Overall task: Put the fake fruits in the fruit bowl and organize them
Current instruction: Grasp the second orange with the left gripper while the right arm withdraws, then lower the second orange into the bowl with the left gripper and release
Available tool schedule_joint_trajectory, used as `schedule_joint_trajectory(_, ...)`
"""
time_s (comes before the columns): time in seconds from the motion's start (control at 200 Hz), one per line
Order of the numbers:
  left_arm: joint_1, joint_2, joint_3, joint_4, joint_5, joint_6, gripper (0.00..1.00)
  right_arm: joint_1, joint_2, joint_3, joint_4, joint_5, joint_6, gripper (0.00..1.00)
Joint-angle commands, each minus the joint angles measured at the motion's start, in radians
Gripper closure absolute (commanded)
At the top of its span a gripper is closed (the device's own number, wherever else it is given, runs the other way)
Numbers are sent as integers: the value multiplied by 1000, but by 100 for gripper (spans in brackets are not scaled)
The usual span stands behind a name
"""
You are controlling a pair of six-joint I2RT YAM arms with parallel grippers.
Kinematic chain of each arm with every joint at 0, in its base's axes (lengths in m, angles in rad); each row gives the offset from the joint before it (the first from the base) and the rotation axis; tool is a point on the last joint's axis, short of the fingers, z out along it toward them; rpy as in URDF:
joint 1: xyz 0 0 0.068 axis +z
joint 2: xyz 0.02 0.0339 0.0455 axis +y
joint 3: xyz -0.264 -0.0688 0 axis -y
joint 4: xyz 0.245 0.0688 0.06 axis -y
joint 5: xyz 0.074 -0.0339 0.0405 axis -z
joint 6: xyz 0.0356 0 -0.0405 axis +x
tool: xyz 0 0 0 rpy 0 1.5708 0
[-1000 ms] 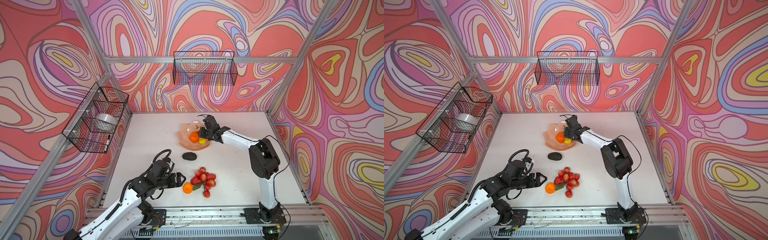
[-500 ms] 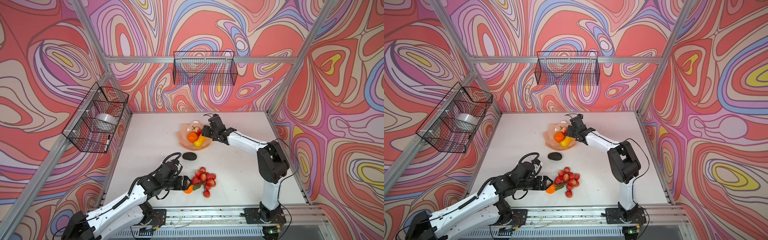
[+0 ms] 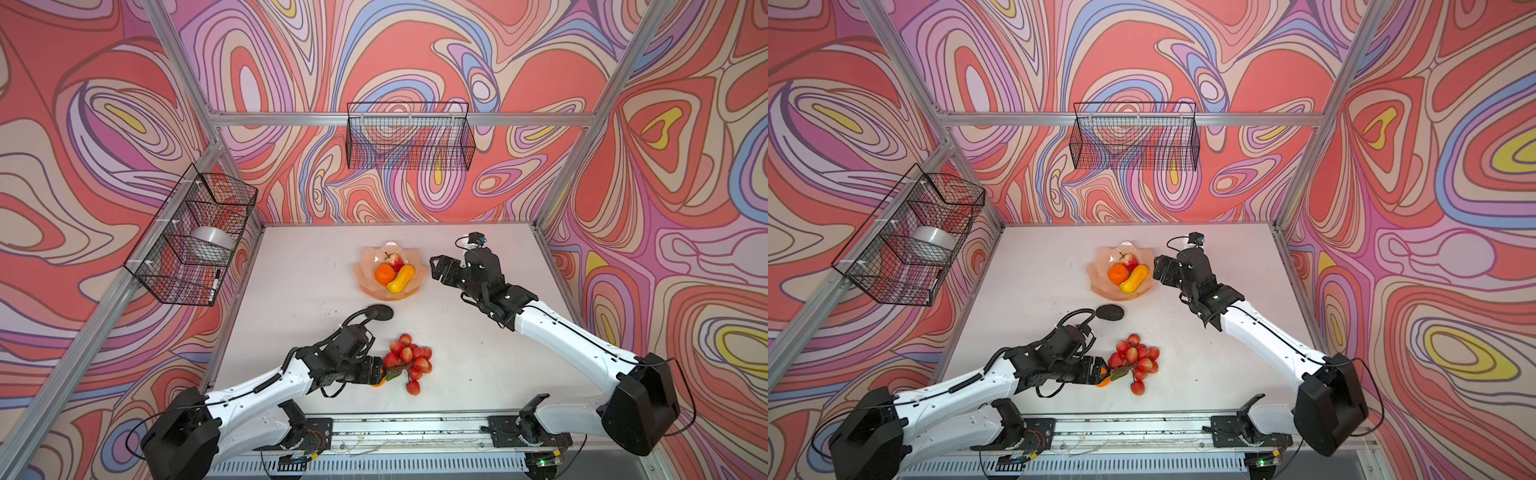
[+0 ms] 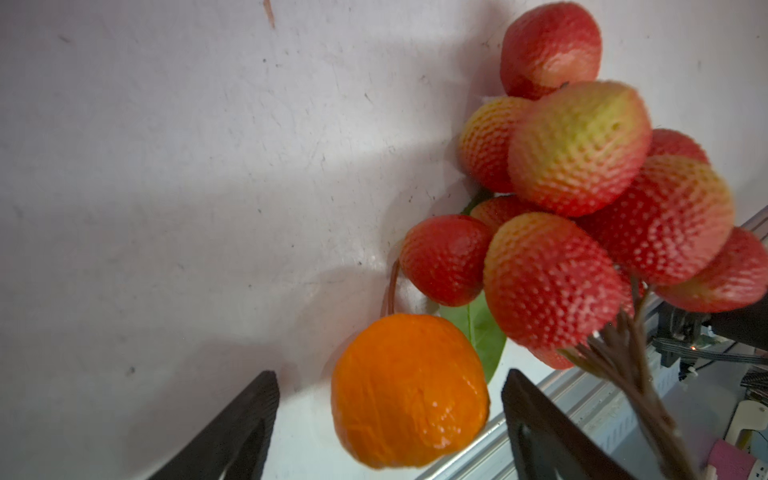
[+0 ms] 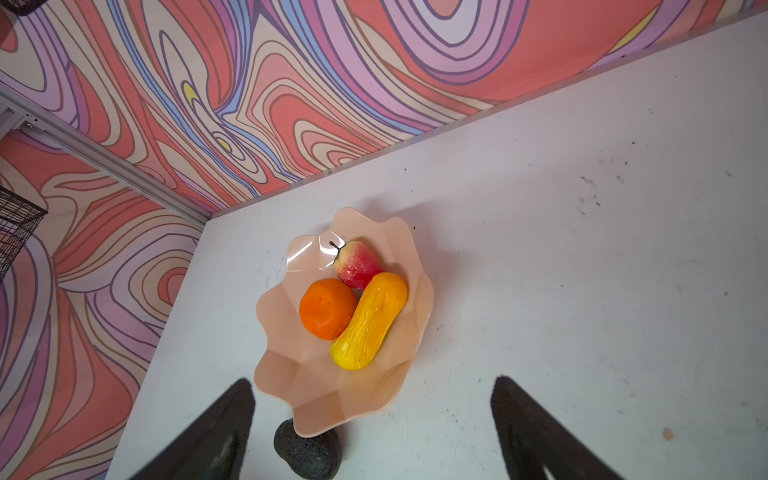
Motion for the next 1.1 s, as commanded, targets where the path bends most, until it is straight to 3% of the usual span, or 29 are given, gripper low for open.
schedule_joint_trajectory(0.0,-7,32,-7,54,-15,7,25,-2,-49,-22,-34,43,16,7)
schedule_joint_trajectory(0.225,-7,17,-25,28,-26,-22,52,-2,-87,-60,-52,49,29,7)
schedule_joint_trajectory(0.381,-7,-184,21,-171,-106,-20,53,-2,-101,-84,-56,57,33,7)
schedule_joint_trajectory(0.486,-2,-332,147,-326,-270,73,53,-2,-112,-89,-73,58,35,7)
schedule_joint_trajectory(0.566,35,-352,251,-360,-340,176,52,-2,-131,-94,-98,56,34,7)
schedule_joint_trajectory(0.666,122,-256,362,-321,-342,284,52,-2,-174,-118,-132,63,34,7)
schedule_joint_trajectory(0.806,186,-12,483,-183,-319,375,52,-2,-261,-179,-171,73,53,8)
schedule_joint_trajectory(0.946,246,253,622,-66,-251,418,53,-2,-356,-220,-240,92,66,8)
schedule_joint_trajectory(1.097,322,509,808,-75,-223,429,56,-2,-428,-234,-308,120,68,8)
